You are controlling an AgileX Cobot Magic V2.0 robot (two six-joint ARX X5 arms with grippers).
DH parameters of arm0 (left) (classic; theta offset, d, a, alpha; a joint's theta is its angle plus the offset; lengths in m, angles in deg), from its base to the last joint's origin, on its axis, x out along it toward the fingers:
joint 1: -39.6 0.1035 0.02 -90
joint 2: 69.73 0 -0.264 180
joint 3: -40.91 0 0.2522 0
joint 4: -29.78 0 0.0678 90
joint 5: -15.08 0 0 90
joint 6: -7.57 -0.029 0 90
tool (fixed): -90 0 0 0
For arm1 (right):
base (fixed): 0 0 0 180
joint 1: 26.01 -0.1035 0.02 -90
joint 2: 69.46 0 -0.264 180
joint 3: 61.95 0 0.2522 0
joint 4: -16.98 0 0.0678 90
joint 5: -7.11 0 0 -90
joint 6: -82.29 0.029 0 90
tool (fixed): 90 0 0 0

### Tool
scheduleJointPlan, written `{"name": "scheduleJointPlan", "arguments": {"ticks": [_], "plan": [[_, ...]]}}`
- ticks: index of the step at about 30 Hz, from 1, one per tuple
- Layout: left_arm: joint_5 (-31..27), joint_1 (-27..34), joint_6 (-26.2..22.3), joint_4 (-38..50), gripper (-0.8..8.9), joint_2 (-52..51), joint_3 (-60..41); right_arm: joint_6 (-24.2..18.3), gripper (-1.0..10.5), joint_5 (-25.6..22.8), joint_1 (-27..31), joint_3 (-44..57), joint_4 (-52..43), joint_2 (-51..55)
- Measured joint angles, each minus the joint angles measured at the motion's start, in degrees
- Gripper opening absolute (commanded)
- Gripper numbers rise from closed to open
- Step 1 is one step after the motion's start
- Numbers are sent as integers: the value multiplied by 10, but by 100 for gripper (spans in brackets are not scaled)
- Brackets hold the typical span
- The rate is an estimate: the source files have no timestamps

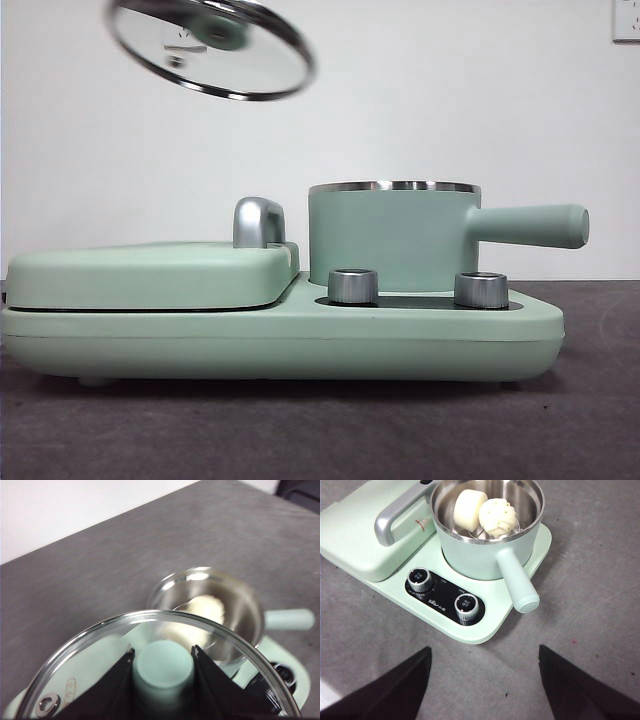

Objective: Put the buns in a small steamer

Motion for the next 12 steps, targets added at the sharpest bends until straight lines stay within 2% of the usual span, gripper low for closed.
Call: {"name": "scheduleJointPlan", "arguments": {"ticks": [6, 12], "plan": [[0, -59, 21, 121, 10, 75, 0, 4, 338, 0, 0, 0, 0, 1], [-13, -89, 53, 240, 10, 143, 0, 4, 338, 0, 0, 0, -10, 0]]}}
